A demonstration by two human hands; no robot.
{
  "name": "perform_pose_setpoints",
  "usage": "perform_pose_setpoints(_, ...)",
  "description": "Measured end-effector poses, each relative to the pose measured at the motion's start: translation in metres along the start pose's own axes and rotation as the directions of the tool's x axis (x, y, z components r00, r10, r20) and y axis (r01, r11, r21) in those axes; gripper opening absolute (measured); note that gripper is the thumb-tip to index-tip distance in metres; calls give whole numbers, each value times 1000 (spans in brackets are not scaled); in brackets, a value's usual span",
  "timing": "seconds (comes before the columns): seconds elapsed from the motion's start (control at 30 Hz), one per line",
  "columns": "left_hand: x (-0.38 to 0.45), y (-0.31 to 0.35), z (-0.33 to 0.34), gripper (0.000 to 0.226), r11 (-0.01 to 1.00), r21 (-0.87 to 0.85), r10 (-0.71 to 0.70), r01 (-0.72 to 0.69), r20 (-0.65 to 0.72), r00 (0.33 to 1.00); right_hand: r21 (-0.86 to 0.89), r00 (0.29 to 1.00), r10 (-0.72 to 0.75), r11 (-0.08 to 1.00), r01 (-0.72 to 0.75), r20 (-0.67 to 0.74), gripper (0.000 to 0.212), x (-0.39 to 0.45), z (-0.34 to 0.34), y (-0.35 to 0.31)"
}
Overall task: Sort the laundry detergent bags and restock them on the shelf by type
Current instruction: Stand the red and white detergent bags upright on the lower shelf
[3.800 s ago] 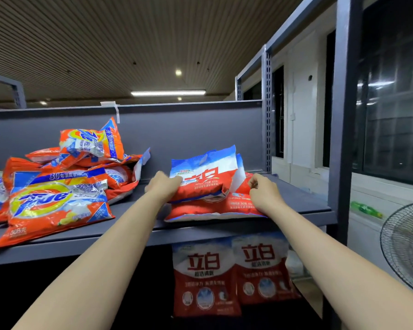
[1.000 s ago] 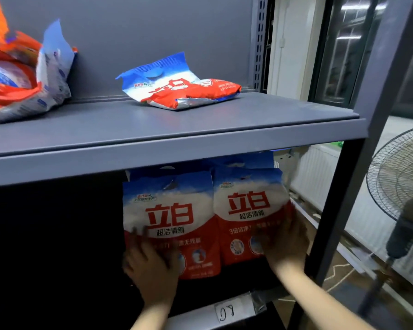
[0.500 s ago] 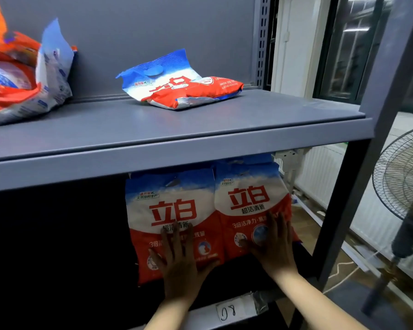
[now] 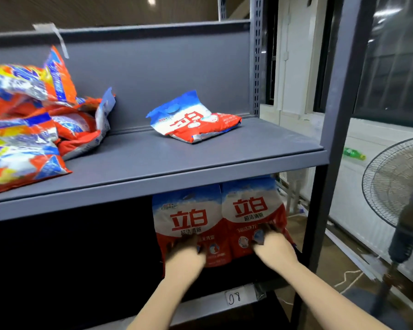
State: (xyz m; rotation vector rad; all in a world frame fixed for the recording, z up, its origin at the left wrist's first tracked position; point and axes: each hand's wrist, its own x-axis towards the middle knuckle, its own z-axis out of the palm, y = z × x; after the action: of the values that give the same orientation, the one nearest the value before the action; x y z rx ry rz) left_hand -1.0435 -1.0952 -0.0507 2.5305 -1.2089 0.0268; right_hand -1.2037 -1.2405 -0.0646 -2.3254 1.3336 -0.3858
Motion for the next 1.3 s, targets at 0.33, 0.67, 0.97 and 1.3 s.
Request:
perform_pose_setpoints(0.33, -53, 28, -136, 40, 963, -32, 214, -268, -516, 829, 42, 842, -348, 916, 399, -411, 41, -85, -107, -96)
perform_pose_setpoints(0.67, 27, -14, -230, 21, 989, -143, -74, -31, -671, 738, 182, 778, -365, 839, 513, -511, 42, -25, -170, -192)
perform_pose_setpoints(0.97, 120, -52, -258, 43, 946, -35, -301, 322, -463, 834, 55, 943, -238, 965, 257, -233, 28, 108, -184, -223)
perform_pose_setpoints(1.3, 163, -69, -253, 36, 803, 149, -468, 577, -444, 765, -20, 997, 15, 1000, -17, -76, 109, 183, -184, -219)
